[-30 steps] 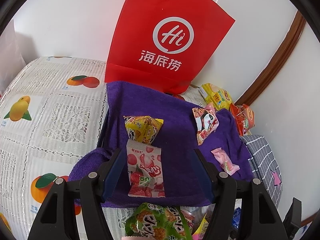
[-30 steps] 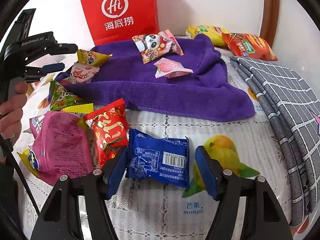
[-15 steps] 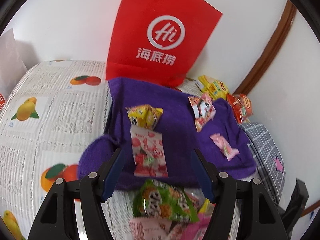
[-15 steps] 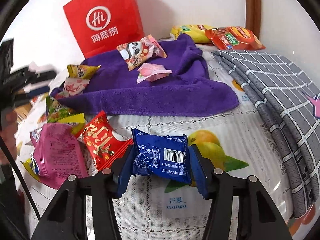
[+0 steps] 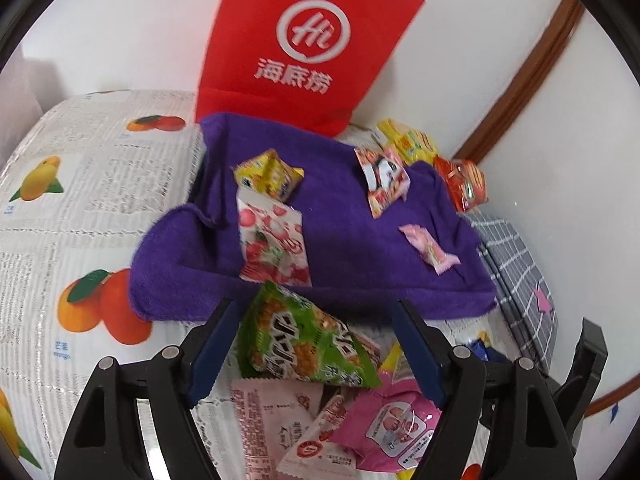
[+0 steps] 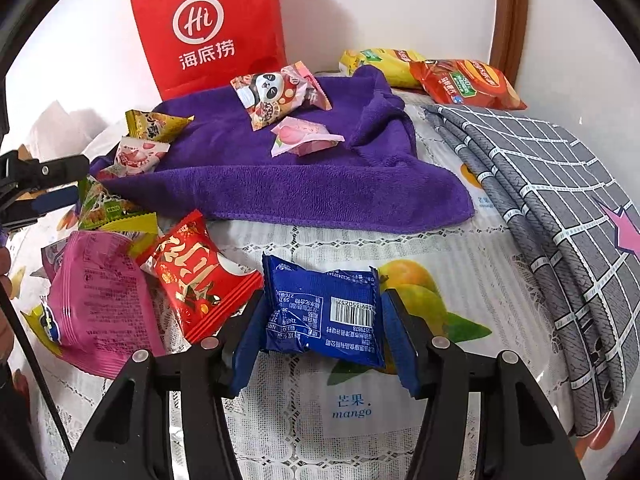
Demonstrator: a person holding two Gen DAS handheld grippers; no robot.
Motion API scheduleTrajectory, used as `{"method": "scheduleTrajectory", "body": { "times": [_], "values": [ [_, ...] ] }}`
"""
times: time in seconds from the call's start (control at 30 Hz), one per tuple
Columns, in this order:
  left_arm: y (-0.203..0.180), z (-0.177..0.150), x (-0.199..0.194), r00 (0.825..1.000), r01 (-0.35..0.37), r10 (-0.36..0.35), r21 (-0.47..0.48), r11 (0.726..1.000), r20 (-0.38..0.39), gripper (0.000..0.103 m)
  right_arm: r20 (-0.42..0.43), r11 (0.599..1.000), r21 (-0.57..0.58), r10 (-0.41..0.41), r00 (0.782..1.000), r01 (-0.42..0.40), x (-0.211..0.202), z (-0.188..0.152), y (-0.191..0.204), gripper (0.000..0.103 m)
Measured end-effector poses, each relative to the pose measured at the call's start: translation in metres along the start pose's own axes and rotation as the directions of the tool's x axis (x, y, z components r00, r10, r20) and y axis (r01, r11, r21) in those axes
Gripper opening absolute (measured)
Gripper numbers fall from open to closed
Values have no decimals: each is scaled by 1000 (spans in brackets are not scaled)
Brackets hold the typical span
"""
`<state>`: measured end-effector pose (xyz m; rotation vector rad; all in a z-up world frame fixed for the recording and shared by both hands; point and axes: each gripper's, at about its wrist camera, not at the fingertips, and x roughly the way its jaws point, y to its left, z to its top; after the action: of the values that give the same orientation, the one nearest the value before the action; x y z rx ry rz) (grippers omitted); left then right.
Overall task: Organize snacks
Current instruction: 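Lift the blue packet with the right gripper while the left grasps the green snack bag, then carry both packets to the towel while the right gripper releases the blue packet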
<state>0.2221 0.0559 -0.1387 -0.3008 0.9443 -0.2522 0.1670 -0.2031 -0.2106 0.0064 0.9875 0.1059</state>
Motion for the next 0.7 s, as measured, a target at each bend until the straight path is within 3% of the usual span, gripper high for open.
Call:
{"method": "scheduleTrajectory", "body": {
  "times": [0.13,0.27,0.5,0.7],
  "values": [
    [-2,-3,7,998,-47,47,11,999,-35,78,-2,1000,-7,-3,1000,3,1,0,2,59],
    [1,-6,16,996,-27,25,-15,1000,-89,78,-5,1000,-19,-14,1000,14,2,0,5,60],
    [3,-11,32,988,-67,65,-12,998,-139,78,-4,1000,-15,-8,1000,8,2,0,5,61],
    [-3,-14,29,990,-84,86,19,996,-110,76,-5,1000,-19,-13,1000,13,2,0,6,61]
  ]
}}
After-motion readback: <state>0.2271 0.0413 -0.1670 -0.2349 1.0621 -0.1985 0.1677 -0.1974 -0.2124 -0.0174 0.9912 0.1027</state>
